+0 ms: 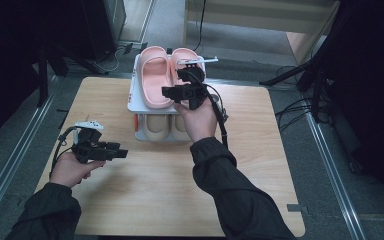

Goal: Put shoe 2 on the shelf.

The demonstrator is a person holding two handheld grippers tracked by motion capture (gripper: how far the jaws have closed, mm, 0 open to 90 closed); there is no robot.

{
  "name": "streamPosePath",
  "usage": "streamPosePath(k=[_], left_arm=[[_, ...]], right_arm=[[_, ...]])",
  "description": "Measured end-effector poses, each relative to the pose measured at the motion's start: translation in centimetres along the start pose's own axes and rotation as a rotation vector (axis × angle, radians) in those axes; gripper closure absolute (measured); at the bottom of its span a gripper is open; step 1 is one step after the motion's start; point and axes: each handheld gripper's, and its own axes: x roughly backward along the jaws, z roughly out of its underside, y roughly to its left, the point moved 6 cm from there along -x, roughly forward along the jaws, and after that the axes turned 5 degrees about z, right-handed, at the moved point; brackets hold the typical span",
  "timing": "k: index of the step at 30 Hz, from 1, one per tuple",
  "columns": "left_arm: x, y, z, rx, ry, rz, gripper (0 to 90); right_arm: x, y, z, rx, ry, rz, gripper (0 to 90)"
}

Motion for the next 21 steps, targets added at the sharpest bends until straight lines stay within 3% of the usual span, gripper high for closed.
streamPosePath(k=[6,21], left_arm=[[0.0,0.0,0.1,-0.004,0.003,-0.006,44.9],[0.1,0.0,0.5,0.007,0.004,-0.011,44.4]], right_arm=[[1.0,0.4,1.5,0.031,0.006,-0.022,54.0],[3.0,0.8,6.7,0.087,0.041,-0.139,53.5]])
